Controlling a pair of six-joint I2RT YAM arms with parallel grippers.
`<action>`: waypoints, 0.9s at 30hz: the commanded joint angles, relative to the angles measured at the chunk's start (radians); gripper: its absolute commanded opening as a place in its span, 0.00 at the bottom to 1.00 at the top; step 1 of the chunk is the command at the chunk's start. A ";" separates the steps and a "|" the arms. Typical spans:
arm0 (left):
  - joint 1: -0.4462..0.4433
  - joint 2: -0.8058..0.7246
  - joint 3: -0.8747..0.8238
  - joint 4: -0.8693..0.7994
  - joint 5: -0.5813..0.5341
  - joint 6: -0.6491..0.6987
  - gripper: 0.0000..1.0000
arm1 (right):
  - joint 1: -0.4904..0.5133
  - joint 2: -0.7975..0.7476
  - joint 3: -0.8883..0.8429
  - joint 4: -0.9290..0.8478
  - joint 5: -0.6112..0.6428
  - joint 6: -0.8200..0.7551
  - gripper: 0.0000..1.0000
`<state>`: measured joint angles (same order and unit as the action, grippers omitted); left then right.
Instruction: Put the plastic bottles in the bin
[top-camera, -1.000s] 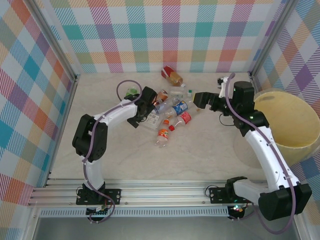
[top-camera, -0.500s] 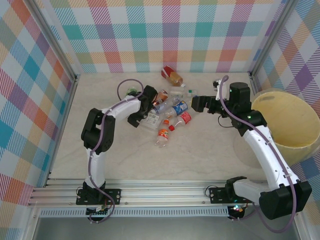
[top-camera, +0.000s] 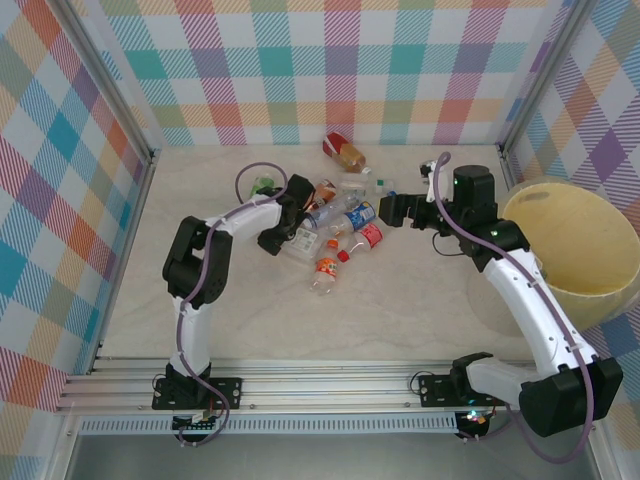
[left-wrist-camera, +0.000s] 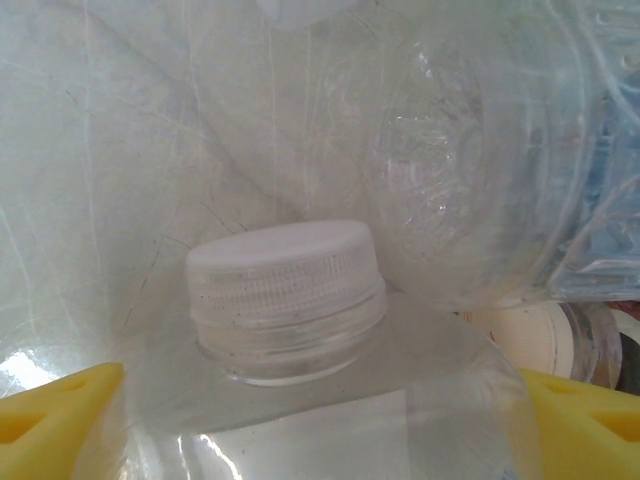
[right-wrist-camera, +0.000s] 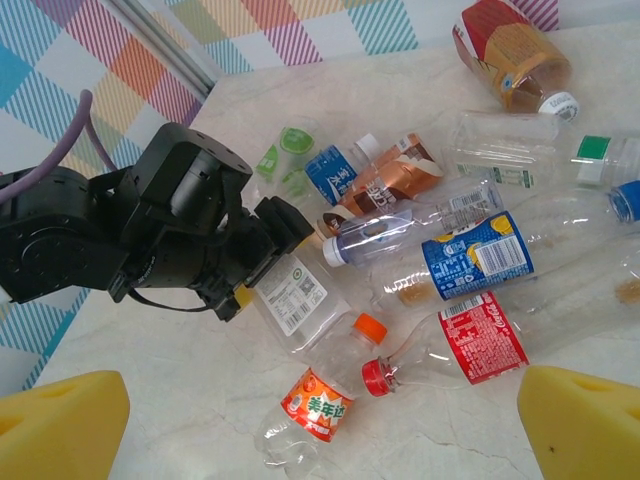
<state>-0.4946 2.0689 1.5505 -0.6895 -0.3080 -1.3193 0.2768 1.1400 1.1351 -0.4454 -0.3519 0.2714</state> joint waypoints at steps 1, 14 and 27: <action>0.014 -0.047 -0.062 0.051 -0.007 0.077 0.83 | 0.012 0.005 0.006 0.022 0.001 -0.014 1.00; 0.015 -0.324 -0.226 0.297 0.001 0.463 0.73 | 0.018 0.060 -0.113 0.246 -0.025 0.245 1.00; -0.007 -0.457 -0.251 0.509 0.292 0.614 0.69 | 0.060 0.129 -0.138 0.360 -0.229 0.268 1.00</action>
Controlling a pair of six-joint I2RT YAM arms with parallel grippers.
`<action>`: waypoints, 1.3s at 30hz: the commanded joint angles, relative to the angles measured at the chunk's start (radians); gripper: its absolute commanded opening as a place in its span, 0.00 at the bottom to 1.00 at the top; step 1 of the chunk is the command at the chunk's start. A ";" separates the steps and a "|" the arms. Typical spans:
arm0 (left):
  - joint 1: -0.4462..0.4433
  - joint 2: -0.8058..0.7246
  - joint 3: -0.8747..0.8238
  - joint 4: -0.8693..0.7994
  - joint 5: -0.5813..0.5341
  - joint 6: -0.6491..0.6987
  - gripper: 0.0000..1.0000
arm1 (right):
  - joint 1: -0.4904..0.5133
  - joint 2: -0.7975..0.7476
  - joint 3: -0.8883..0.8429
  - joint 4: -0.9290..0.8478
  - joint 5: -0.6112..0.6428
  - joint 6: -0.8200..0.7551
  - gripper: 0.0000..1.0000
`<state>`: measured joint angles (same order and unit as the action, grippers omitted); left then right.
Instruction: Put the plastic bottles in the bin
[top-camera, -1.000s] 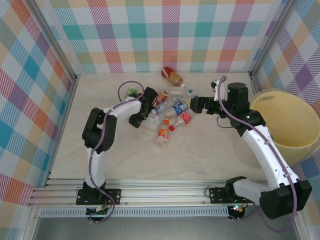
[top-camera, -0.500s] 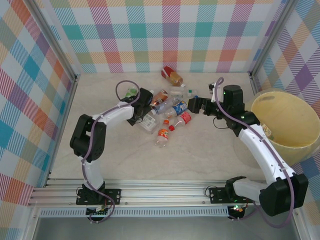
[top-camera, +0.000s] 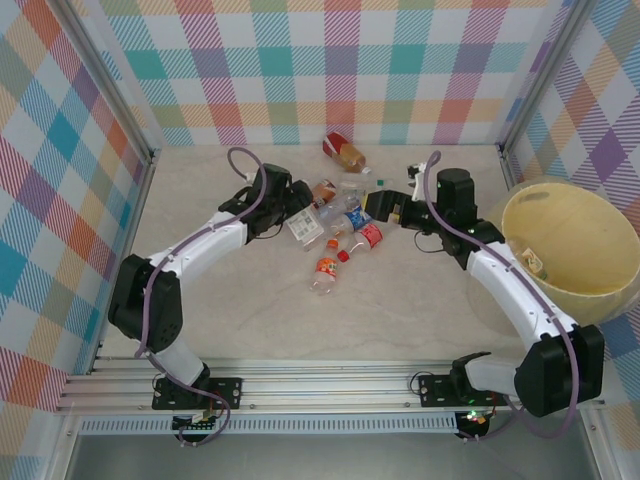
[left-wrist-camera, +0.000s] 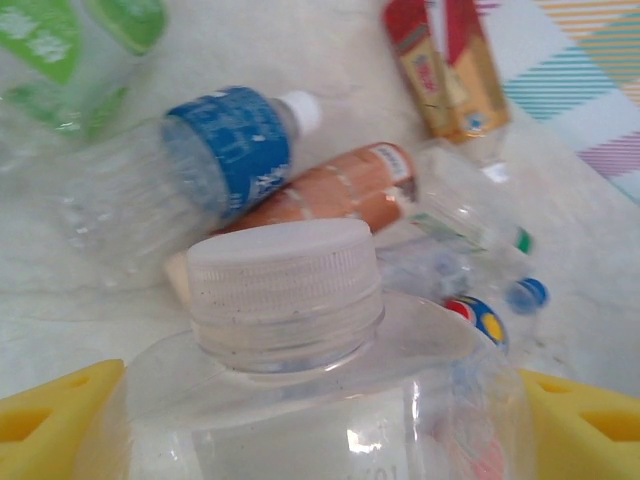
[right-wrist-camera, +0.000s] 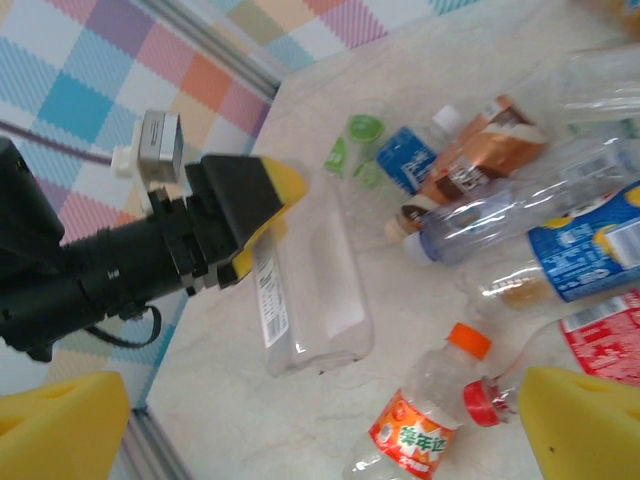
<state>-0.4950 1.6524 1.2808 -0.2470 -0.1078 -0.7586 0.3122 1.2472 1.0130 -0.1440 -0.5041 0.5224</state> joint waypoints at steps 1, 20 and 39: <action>-0.012 -0.042 0.026 0.071 0.105 0.056 0.69 | 0.035 0.028 -0.020 0.069 -0.075 0.022 1.00; -0.069 -0.039 0.088 0.159 0.270 0.053 0.69 | 0.180 0.275 0.053 0.176 -0.084 0.007 0.97; -0.074 -0.049 0.076 0.137 0.264 0.033 0.76 | 0.228 0.290 0.012 0.379 0.056 0.051 0.46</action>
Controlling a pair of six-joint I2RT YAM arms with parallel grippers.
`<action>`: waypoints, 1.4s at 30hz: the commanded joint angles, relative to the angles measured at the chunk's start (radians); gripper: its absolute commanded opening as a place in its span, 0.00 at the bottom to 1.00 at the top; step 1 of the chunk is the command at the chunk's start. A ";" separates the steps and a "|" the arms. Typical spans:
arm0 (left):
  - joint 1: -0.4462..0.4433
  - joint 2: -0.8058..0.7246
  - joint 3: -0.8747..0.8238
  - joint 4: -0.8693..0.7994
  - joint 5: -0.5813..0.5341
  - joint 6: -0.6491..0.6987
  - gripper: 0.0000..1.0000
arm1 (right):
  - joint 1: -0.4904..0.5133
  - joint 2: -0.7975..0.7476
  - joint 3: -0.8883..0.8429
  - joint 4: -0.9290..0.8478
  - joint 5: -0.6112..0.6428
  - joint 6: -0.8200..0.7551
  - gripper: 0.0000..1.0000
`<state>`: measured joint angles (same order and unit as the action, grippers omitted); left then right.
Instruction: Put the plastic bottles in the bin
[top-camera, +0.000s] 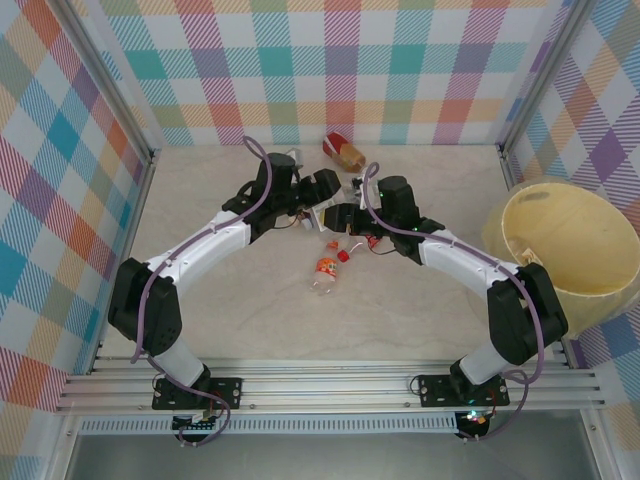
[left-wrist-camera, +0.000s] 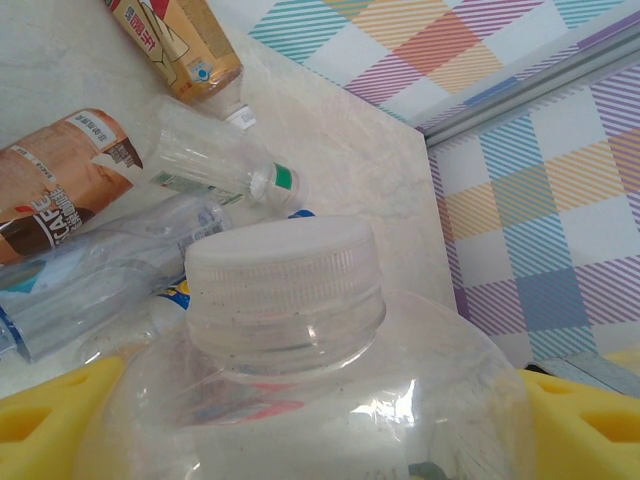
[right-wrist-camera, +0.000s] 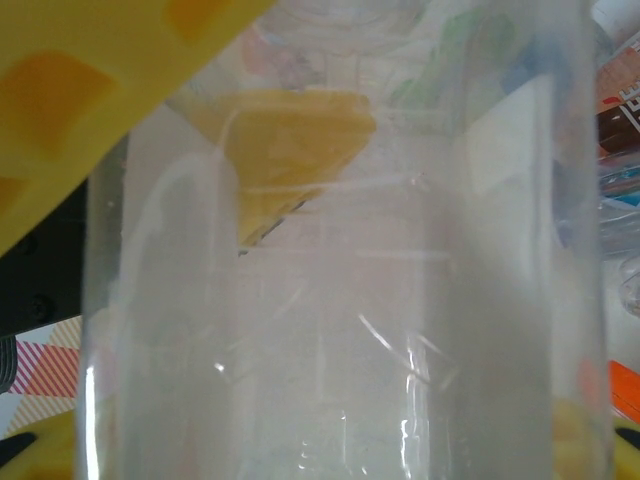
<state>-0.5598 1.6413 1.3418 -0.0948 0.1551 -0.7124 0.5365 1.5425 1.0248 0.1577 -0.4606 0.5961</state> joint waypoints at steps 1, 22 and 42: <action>-0.009 -0.042 0.014 -0.022 -0.004 -0.012 0.78 | 0.003 -0.004 0.001 0.077 0.007 -0.017 0.44; -0.005 -0.339 -0.051 -0.248 -0.360 0.062 1.00 | 0.003 -0.174 0.010 -0.300 0.354 -0.190 0.37; -0.003 -0.290 -0.142 -0.238 -0.346 0.109 1.00 | -0.008 -0.422 0.448 -0.863 0.881 -0.550 0.31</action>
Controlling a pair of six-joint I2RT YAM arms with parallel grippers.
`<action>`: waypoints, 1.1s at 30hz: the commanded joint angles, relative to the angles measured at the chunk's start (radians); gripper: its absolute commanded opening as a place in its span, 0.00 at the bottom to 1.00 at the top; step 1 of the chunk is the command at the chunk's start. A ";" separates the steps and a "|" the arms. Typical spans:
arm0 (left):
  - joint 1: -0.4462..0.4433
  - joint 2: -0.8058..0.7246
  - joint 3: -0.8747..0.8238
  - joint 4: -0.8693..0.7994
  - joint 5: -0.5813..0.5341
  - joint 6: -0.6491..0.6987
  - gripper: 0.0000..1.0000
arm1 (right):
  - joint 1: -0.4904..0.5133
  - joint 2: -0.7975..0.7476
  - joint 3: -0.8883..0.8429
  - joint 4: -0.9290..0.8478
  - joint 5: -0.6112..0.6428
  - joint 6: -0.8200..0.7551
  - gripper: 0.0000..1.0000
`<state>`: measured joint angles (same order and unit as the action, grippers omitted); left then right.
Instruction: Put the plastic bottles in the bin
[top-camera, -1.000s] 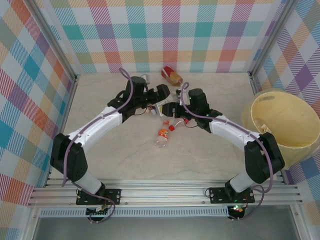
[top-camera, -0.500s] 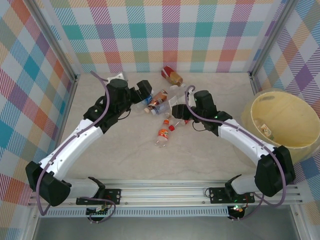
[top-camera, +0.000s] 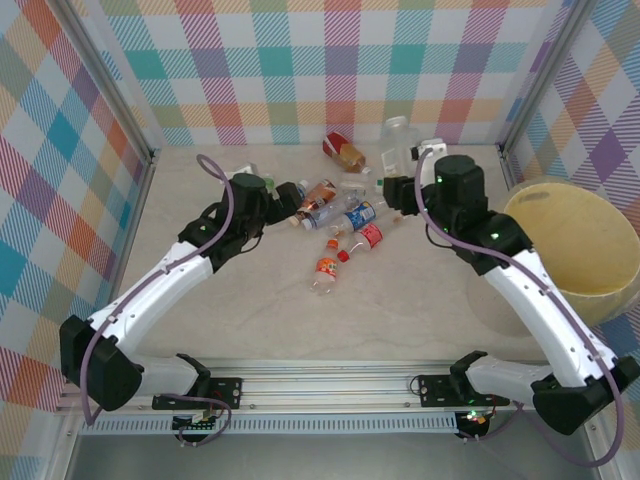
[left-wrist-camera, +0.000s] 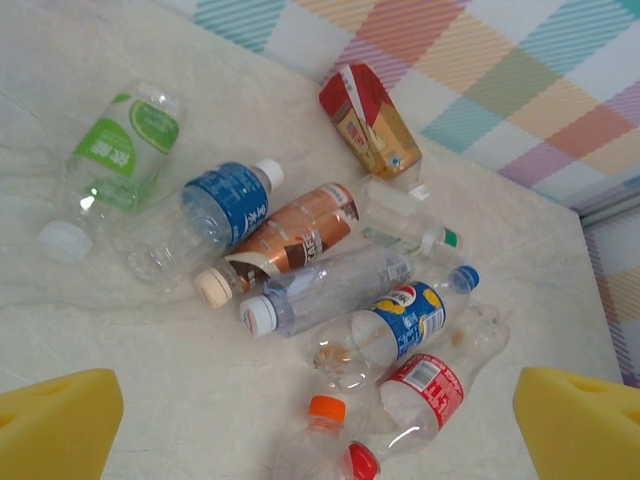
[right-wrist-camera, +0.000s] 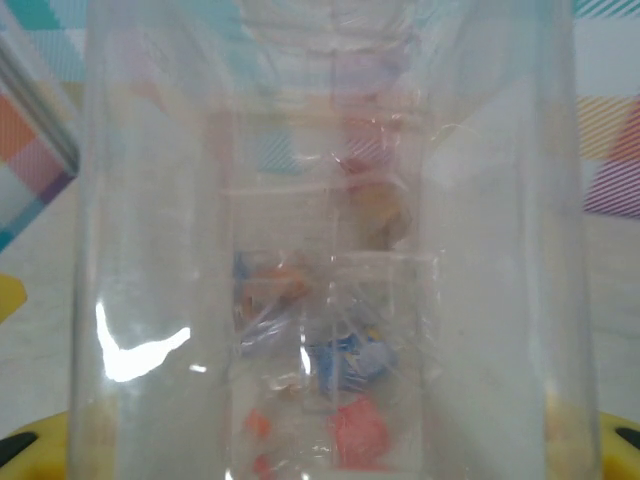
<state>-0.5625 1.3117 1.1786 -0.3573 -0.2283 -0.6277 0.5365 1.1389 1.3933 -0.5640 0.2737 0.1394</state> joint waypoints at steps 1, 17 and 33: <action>0.000 0.057 0.031 0.027 0.049 0.021 1.00 | -0.014 -0.025 0.114 -0.175 0.181 -0.104 0.30; 0.000 0.256 0.176 0.007 0.151 0.019 1.00 | -0.488 -0.049 0.375 -0.596 0.304 -0.024 0.27; 0.016 0.214 0.157 -0.050 0.109 0.010 1.00 | -0.948 0.085 0.210 -0.710 0.113 -0.008 0.34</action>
<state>-0.5560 1.5784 1.3483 -0.3759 -0.0948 -0.6235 -0.3901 1.2217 1.6287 -1.2430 0.4122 0.1089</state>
